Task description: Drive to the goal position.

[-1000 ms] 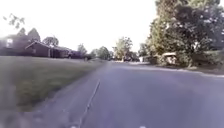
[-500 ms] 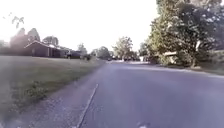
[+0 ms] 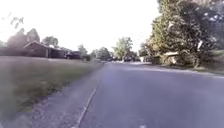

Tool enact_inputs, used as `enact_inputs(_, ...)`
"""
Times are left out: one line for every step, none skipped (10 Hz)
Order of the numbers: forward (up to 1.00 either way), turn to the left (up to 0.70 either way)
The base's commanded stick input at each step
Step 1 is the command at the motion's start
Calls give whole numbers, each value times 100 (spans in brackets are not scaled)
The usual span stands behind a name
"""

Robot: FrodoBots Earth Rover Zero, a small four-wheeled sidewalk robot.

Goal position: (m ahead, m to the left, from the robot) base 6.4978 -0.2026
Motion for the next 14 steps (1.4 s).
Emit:
enact_inputs(100,0)
enact_inputs(100,0)
enact_inputs(100,0)
enact_inputs(100,0)
enact_inputs(100,0)
enact_inputs(100,0)
enact_inputs(100,0)
enact_inputs(100,0)
enact_inputs(100,0)
enact_inputs(100,0)
enact_inputs(100,0)
enact_inputs(100,0)
enact_inputs(100,0)
enact_inputs(100,0)
